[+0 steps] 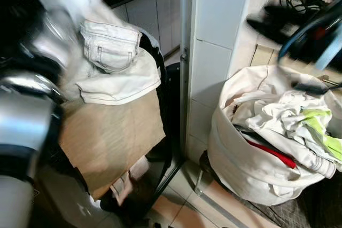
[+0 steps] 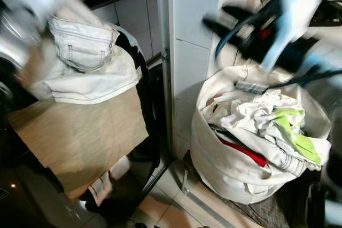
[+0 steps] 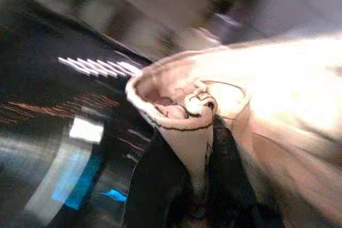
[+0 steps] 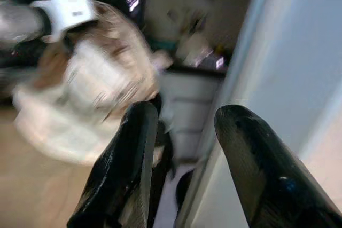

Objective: Clothes washing

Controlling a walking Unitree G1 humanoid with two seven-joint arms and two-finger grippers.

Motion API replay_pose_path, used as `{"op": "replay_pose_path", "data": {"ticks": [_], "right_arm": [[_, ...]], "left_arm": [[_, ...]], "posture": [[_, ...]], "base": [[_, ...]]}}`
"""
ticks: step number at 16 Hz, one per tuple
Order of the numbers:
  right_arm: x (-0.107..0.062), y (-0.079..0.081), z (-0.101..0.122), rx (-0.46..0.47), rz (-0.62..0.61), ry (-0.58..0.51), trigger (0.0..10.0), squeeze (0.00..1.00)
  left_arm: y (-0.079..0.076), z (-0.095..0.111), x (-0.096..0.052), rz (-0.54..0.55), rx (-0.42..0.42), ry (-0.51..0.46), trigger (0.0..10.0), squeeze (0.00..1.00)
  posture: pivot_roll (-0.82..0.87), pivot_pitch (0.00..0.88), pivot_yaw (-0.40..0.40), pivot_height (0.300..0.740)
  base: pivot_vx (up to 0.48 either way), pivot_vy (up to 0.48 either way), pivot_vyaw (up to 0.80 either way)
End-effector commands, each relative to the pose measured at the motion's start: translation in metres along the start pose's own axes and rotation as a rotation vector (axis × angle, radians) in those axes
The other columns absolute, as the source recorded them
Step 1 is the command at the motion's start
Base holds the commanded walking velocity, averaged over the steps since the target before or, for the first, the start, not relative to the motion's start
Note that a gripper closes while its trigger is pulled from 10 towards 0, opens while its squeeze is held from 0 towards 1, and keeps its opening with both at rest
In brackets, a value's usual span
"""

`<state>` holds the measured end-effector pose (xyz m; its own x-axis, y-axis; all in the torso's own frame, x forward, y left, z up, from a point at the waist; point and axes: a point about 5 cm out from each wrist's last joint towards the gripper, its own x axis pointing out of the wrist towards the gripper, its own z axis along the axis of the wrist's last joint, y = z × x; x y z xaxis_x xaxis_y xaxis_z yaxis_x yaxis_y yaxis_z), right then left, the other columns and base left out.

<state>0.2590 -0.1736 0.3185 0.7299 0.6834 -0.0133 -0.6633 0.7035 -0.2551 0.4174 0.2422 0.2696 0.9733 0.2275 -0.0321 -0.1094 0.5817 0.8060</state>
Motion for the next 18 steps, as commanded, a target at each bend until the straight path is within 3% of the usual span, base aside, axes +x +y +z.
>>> {"op": "replay_pose_path", "data": {"ticks": [1,3,5,7,8,10,12,14,17,18], "right_arm": [[0.004,0.014,-0.007,-0.011,0.071,0.051,10.0,0.00],[0.006,0.022,-0.013,-0.002,0.104,0.074,10.0,0.00],[0.007,0.023,-0.015,0.012,0.104,0.076,10.0,0.00],[0.007,0.023,-0.016,0.017,0.095,0.078,10.0,0.00],[0.009,0.021,-0.016,0.026,0.076,0.077,10.0,0.00],[0.011,0.018,-0.018,0.054,0.052,0.093,10.0,0.00],[0.012,0.027,-0.023,0.129,0.163,0.120,10.0,0.00],[0.007,0.044,-0.030,0.155,0.308,0.154,10.0,0.00],[0.010,0.051,-0.044,0.186,0.320,0.200,10.0,0.00],[0.015,0.044,-0.045,0.178,0.239,0.174,10.0,0.00]], "left_arm": [[-0.016,-0.020,-0.002,-0.111,-0.044,0.103,10.0,1.00],[-0.030,-0.031,-0.004,-0.195,-0.102,0.178,10.0,1.00],[-0.029,-0.031,-0.004,-0.212,-0.153,0.197,10.0,1.00],[-0.022,-0.023,-0.003,-0.208,-0.253,0.177,10.0,1.00],[-0.005,-0.014,-0.001,-0.134,-0.282,0.134,10.0,1.00],[0.009,-0.009,0.000,-0.065,-0.294,0.101,10.0,1.00],[0.029,-0.004,0.000,-0.002,-0.358,0.067,10.0,1.00],[0.037,-0.002,-0.001,0.013,-0.391,0.056,10.0,1.00],[0.045,-0.001,-0.001,0.040,-0.385,0.049,10.0,1.00],[0.052,0.007,-0.002,0.070,-0.435,-0.016,10.0,0.79]], "posture": [[-0.09,0.000,0.083,0.740],[-0.10,0.000,0.083,0.740],[-0.10,0.000,0.081,0.740],[-0.09,0.000,0.079,0.740],[-0.09,0.000,0.080,0.740],[-0.09,0.000,0.080,0.740],[-0.09,0.000,0.083,0.740],[-0.08,0.000,0.080,0.740],[-0.08,0.000,0.077,0.740],[-0.08,0.000,0.077,0.740]], "base": [[0.000,0.000,0.00],[0.000,0.000,0.00],[0.000,0.000,0.00],[0.000,0.000,0.00],[0.000,0.000,0.00],[0.000,0.000,0.00],[0.000,0.000,0.00],[0.000,0.000,0.00],[0.000,0.000,0.00],[0.000,0.000,0.00]]}}
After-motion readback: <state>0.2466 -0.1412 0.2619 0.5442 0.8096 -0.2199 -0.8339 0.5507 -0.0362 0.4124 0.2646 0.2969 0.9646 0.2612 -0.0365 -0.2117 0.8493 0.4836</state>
